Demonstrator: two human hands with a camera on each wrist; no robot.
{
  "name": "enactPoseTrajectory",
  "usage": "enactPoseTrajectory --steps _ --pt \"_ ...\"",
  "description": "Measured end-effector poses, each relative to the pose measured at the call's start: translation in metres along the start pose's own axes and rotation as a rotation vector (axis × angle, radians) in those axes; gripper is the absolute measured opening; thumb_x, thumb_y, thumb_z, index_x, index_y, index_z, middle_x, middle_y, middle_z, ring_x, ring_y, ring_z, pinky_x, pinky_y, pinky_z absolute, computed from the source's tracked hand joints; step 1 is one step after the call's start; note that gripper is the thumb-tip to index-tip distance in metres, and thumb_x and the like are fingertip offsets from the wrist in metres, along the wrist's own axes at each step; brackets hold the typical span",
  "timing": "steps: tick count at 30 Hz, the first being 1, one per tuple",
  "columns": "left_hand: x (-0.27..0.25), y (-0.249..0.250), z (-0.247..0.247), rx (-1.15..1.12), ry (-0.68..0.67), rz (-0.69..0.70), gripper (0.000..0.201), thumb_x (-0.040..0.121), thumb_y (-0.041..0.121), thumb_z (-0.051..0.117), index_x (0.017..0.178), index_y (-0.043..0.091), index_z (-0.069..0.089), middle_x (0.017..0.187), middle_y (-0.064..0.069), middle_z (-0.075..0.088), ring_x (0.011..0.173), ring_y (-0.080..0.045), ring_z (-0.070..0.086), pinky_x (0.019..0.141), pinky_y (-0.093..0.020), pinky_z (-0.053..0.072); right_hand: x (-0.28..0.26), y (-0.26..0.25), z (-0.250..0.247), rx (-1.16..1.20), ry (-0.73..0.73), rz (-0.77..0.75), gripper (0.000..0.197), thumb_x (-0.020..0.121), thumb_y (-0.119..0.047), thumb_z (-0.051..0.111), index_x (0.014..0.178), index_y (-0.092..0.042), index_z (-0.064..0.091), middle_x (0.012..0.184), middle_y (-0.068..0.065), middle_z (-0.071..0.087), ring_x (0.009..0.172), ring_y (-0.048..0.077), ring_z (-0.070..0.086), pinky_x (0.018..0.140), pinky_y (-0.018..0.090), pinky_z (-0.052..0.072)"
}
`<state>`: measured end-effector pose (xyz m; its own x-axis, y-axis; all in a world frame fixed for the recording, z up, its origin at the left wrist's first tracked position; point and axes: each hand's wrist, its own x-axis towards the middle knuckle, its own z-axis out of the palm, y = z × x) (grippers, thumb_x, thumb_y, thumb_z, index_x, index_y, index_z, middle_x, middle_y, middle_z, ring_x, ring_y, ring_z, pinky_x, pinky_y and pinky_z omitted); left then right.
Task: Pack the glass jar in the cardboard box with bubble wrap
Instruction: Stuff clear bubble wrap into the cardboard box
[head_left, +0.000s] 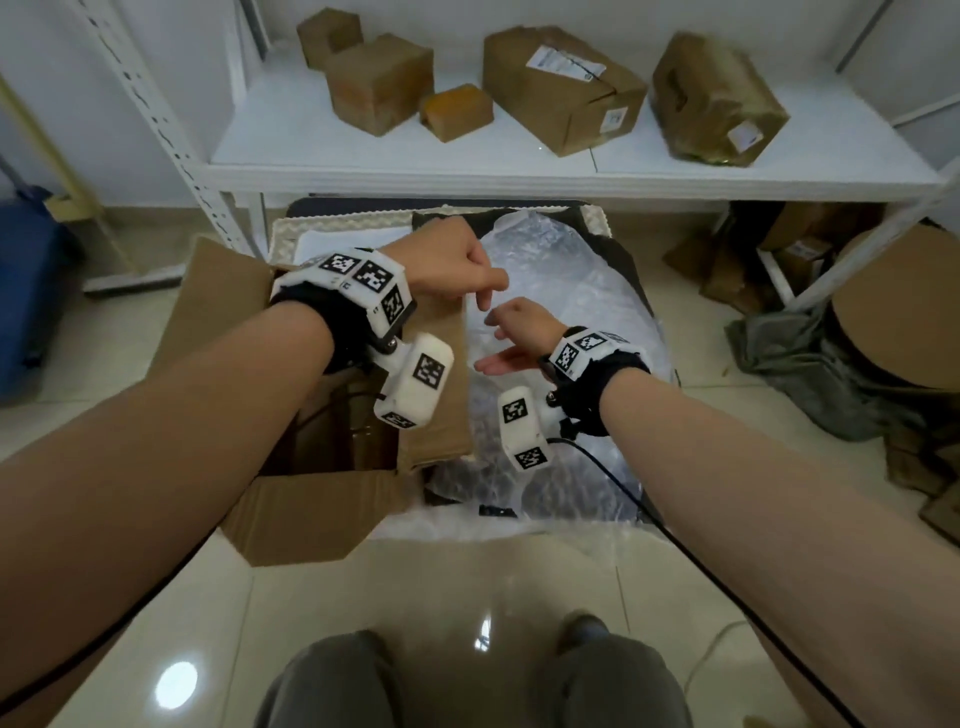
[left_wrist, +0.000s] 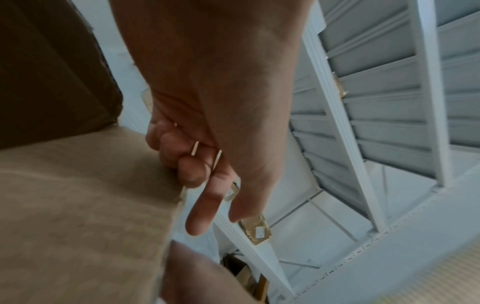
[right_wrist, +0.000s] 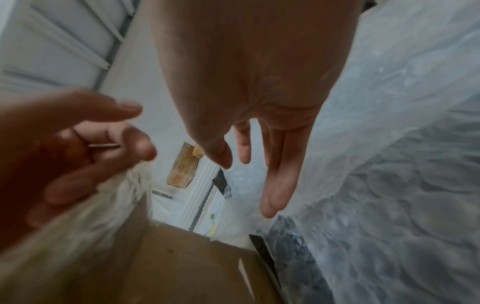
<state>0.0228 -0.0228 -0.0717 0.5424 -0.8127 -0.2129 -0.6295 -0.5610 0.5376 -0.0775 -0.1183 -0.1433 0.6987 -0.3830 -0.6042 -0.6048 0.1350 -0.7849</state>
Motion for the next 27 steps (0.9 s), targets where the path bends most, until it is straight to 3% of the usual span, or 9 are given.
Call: enactPoseTrajectory --steps 4,7,9,10,13,15,20,24,27 --pt "0.012 -0.004 0.012 0.095 0.025 0.058 0.035 0.086 0.044 0.062 0.064 0.021 0.076 0.046 0.013 0.056 0.049 -0.005 0.046 0.057 -0.024 0.035 0.026 0.015 0.002 -0.098 -0.028 0.003 0.034 0.099 -0.015 0.052 0.132 -0.005 0.046 0.114 0.019 0.06 0.096 0.039 0.07 0.09 0.044 0.058" --pt "0.015 -0.008 0.015 0.133 0.003 0.062 0.035 0.082 0.051 0.063 0.068 0.023 0.078 0.069 0.004 0.066 0.067 -0.012 0.054 0.069 -0.028 0.042 0.034 0.024 0.002 -0.169 0.014 0.004 0.027 0.099 -0.014 0.051 0.123 -0.001 0.048 0.089 0.013 0.06 0.087 0.039 0.072 0.09 0.044 0.058" --pt "0.009 -0.011 0.02 0.136 -0.016 0.067 0.03 0.083 0.049 0.064 0.077 0.024 0.079 0.068 0.002 0.064 0.065 -0.014 0.054 0.071 -0.028 0.044 0.036 0.036 0.004 -0.259 0.12 -0.083 0.022 0.098 -0.014 0.051 0.114 0.001 0.055 0.088 0.013 0.064 0.069 0.029 0.069 0.064 0.032 0.06" --pt "0.003 -0.011 0.022 0.126 -0.01 0.073 0.027 0.084 0.046 0.065 0.081 0.023 0.079 0.069 0.002 0.064 0.063 -0.013 0.055 0.072 -0.028 0.046 0.037 0.042 0.005 -0.333 0.186 -0.144 0.023 0.096 -0.014 0.051 0.11 0.002 0.059 0.089 0.013 0.065 0.067 0.027 0.065 0.06 0.03 0.055" --pt "-0.018 -0.012 0.028 0.062 0.042 0.086 0.02 0.085 0.038 0.068 0.09 0.021 0.077 0.076 -0.002 0.068 0.066 -0.015 0.06 0.079 -0.034 0.055 0.027 0.057 0.008 -0.462 0.311 -0.231 0.035 0.091 -0.017 0.056 0.111 0.009 0.065 0.089 0.014 0.061 0.078 0.028 0.057 0.068 0.035 0.046" --pt "-0.033 -0.012 0.032 0.022 0.06 0.082 0.02 0.087 0.033 0.068 0.095 0.017 0.075 0.079 -0.004 0.069 0.071 -0.017 0.062 0.082 -0.037 0.057 0.016 0.066 0.009 -0.489 0.324 -0.204 0.036 0.088 -0.02 0.059 0.112 0.006 0.067 0.091 0.014 0.063 0.081 0.03 0.06 0.072 0.038 0.051" --pt "-0.057 -0.006 0.037 -0.008 0.088 0.071 0.021 0.09 0.029 0.066 0.103 0.013 0.072 0.082 -0.005 0.07 0.069 -0.015 0.063 0.07 -0.026 0.053 0.011 0.069 0.007 -0.555 0.358 -0.197 0.037 0.089 -0.026 0.056 0.112 0.0 0.067 0.118 0.019 0.066 0.106 0.037 0.065 0.095 0.047 0.054" --pt "-0.065 -0.004 0.04 -0.016 0.077 0.047 0.02 0.09 0.03 0.065 0.103 0.015 0.071 0.078 -0.001 0.069 0.07 -0.015 0.064 0.079 -0.03 0.055 -0.012 0.063 0.01 -0.535 0.308 -0.215 0.026 0.095 -0.014 0.049 0.106 0.006 0.063 0.106 0.019 0.067 0.101 0.035 0.067 0.085 0.037 0.053" --pt "-0.071 -0.003 0.044 -0.003 0.067 0.047 0.021 0.091 0.03 0.064 0.105 0.015 0.07 0.079 -0.001 0.069 0.071 -0.015 0.064 0.079 -0.032 0.056 -0.022 0.066 0.014 -0.496 0.226 -0.197 0.021 0.095 -0.005 0.046 0.107 0.0 0.062 0.102 0.019 0.06 0.104 0.039 0.068 0.093 0.046 0.055"
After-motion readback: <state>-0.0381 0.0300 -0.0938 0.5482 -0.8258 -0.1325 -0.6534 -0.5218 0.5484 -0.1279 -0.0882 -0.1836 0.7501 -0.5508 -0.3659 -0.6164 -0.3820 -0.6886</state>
